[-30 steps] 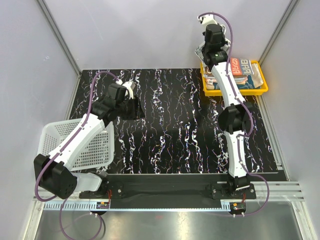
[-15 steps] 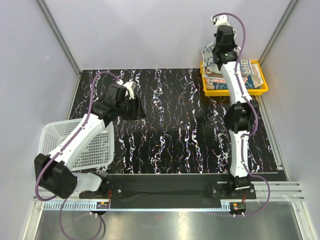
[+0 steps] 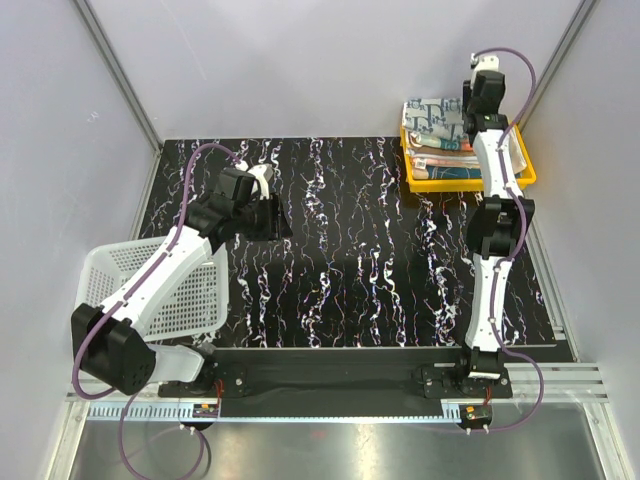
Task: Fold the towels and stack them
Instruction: Neatly place the folded towel into the bin
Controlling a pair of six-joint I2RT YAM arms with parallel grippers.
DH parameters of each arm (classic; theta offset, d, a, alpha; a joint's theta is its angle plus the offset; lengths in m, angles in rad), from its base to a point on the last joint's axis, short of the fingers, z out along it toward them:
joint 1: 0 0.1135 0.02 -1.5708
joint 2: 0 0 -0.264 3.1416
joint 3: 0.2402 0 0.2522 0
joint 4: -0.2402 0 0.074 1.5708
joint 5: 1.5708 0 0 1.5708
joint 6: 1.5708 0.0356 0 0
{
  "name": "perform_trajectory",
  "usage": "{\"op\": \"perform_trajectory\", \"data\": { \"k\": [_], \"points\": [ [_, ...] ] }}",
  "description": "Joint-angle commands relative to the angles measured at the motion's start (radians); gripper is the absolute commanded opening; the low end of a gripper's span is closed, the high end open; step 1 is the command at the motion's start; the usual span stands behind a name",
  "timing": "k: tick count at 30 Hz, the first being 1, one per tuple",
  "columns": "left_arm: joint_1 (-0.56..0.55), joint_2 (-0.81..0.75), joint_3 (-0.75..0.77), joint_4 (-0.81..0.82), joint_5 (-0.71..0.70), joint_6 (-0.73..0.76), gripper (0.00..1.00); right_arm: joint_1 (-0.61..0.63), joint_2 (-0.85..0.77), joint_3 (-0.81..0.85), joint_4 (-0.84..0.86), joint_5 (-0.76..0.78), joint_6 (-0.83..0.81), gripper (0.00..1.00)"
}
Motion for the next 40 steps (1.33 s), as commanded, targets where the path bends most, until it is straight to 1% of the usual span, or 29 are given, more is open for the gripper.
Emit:
{"op": "perform_trajectory", "data": {
  "k": [1,3,6,9,12,13,14,15,16,18,19,20,21,22,23,24,25,26,27,28,29,30,31,32,34,35,38,40],
  "points": [
    [0.004,0.004,-0.002,0.035,0.025,0.009,0.52,-0.026,0.060,0.018,-0.022,-0.116,0.120,0.52],
    [0.005,0.004,-0.002,0.037,0.025,0.010,0.52,-0.035,0.065,0.019,-0.020,-0.133,0.154,0.74],
    [0.004,0.004,-0.005,0.042,0.029,0.009,0.52,-0.040,0.057,0.019,-0.013,-0.133,0.181,0.99],
    [0.005,-0.001,-0.005,0.046,0.036,0.006,0.52,-0.041,0.039,0.037,-0.037,-0.132,0.213,1.00],
    [0.004,-0.010,0.000,0.046,0.032,0.004,0.52,-0.041,-0.018,0.029,-0.068,-0.136,0.269,1.00],
    [0.004,-0.013,0.001,0.045,0.024,0.006,0.53,-0.041,-0.057,0.023,-0.088,-0.144,0.284,1.00],
    [0.004,-0.016,0.009,0.043,0.019,0.006,0.53,-0.041,-0.084,0.013,-0.097,-0.153,0.343,1.00],
    [0.005,-0.022,0.015,0.036,0.015,0.006,0.53,-0.041,-0.111,-0.029,-0.100,-0.161,0.367,1.00],
    [0.005,-0.027,0.023,0.031,0.004,0.006,0.53,-0.040,-0.174,-0.058,-0.108,-0.179,0.412,1.00],
    [0.005,-0.034,0.047,0.014,-0.008,0.007,0.53,-0.038,-0.244,-0.168,-0.111,-0.198,0.465,1.00],
    [0.005,-0.043,0.055,0.008,-0.022,0.009,0.54,-0.035,-0.318,-0.213,-0.117,-0.207,0.509,1.00],
    [0.005,-0.050,0.061,-0.004,-0.030,0.013,0.54,-0.023,-0.358,-0.303,-0.123,-0.204,0.525,1.00],
    [0.005,-0.057,0.070,-0.009,-0.037,0.013,0.54,-0.014,-0.401,-0.355,-0.128,-0.196,0.545,1.00],
    [0.005,-0.068,0.072,-0.012,-0.056,0.013,0.54,-0.003,-0.491,-0.412,-0.120,-0.193,0.565,1.00],
    [0.004,-0.074,0.072,-0.020,-0.062,0.015,0.54,0.011,-0.539,-0.476,-0.113,-0.188,0.565,1.00],
    [0.005,-0.079,0.073,-0.023,-0.068,0.019,0.54,0.044,-0.586,-0.601,-0.106,-0.163,0.575,1.00],
    [0.005,-0.092,0.072,-0.030,-0.083,0.022,0.54,0.082,-0.684,-0.665,-0.091,-0.152,0.589,1.00],
    [0.005,-0.103,0.066,-0.035,-0.099,0.024,0.54,0.115,-0.738,-0.801,-0.076,-0.139,0.591,1.00],
    [0.004,-0.114,0.055,-0.031,-0.108,0.027,0.55,0.183,-0.789,-0.866,-0.065,-0.109,0.598,1.00],
    [0.005,-0.129,0.029,-0.027,-0.137,0.030,0.55,0.233,-0.893,-0.935,-0.033,-0.078,0.602,1.00],
    [0.004,-0.152,0.014,-0.017,-0.157,0.035,0.55,0.280,-0.939,-1.063,-0.019,-0.064,0.605,1.00],
    [0.005,-0.161,0.000,-0.017,-0.177,0.035,0.56,0.376,-0.985,-1.124,-0.011,-0.043,0.614,1.00],
    [0.005,-0.168,-0.009,-0.020,-0.201,0.036,0.56,0.417,-1.059,-1.180,0.004,-0.020,0.640,1.00],
    [0.005,-0.177,-0.028,-0.017,-0.205,0.038,0.56,0.448,-1.090,-1.272,0.003,-0.015,0.667,1.00],
    [0.005,-0.186,-0.048,-0.009,-0.205,0.036,0.56,0.501,-1.150,-1.343,-0.007,-0.059,0.729,1.00],
    [0.004,-0.189,-0.061,-0.001,-0.205,0.033,0.56,0.514,-1.167,-1.407,-0.007,-0.058,0.741,1.00],
    [0.004,-0.201,-0.078,0.011,-0.205,0.032,0.56,0.521,-1.229,-1.512,0.016,-0.047,0.747,1.00],
    [0.004,-0.201,-0.080,0.011,-0.205,0.038,0.56,0.521,-1.257,-1.519,0.006,-0.015,0.737,1.00]
  ]
}}
